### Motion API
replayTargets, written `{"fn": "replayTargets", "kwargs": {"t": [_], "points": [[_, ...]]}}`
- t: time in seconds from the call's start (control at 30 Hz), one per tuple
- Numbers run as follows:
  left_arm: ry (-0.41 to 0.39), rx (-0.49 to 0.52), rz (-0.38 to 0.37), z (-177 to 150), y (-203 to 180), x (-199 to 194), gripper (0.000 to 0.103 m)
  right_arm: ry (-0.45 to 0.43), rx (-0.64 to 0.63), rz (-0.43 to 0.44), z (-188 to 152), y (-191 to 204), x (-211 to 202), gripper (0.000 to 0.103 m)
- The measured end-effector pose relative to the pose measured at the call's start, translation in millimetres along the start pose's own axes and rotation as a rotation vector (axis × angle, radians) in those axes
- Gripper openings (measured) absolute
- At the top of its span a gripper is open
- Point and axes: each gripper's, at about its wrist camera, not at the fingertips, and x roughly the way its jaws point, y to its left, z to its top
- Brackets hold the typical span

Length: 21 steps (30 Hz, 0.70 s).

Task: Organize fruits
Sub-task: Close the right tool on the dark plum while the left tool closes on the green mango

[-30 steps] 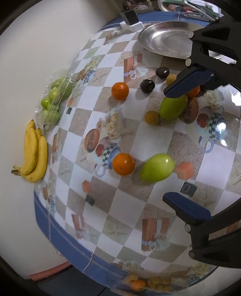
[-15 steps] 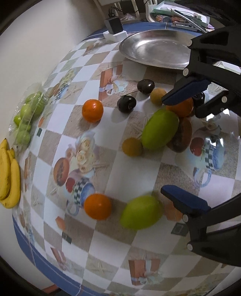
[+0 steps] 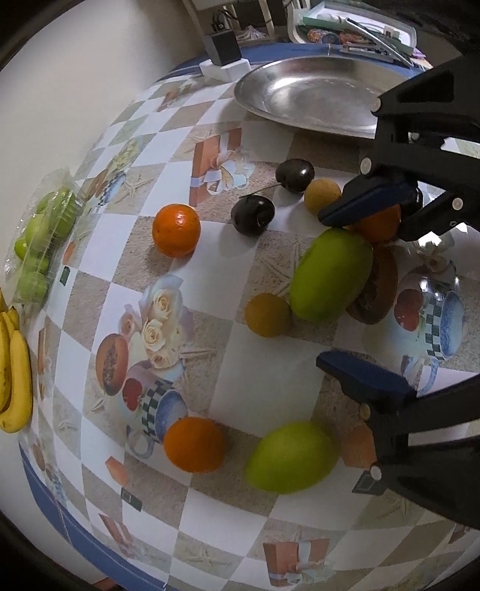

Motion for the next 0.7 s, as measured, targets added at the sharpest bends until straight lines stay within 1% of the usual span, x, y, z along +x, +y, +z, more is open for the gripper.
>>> {"fn": "replayTargets", "kwargs": {"t": [0.07, 0.1, 0.13, 0.2, 0.47, 0.6, 0.7], "points": [[-0.003, -0.002, -0.022, 0.7, -1.6, -0.3, 0.063, -0.002, 0.007, 0.006, 0.5, -0.3, -0.2, 0.034], [-0.002, -0.003, -0.033, 1.3, -3.0, 0.3, 0.057, -0.003, 0.011, 0.008, 1.0, -0.8, -0.4, 0.032], [0.001, -0.006, -0.045, 1.8, -4.2, 0.8, 0.055, -0.005, 0.016, 0.011, 1.1, -1.6, -0.9, 0.030], [0.001, -0.007, -0.043, 1.8, -4.9, 0.3, 0.055, -0.005, 0.017, 0.009, 2.2, -2.0, -1.4, 0.028], [-0.025, -0.036, -0.042, 1.2, 2.3, -9.0, 0.054, -0.010, 0.005, 0.019, -1.6, 1.4, -7.1, 0.027], [-0.060, -0.037, -0.049, 2.3, 1.6, -22.2, 0.054, -0.030, 0.013, 0.043, -3.5, 2.9, -17.2, 0.027], [-0.096, -0.035, -0.057, 3.0, 0.3, -34.7, 0.054, -0.068, 0.013, 0.058, -3.5, -0.1, -36.1, 0.027]]}}
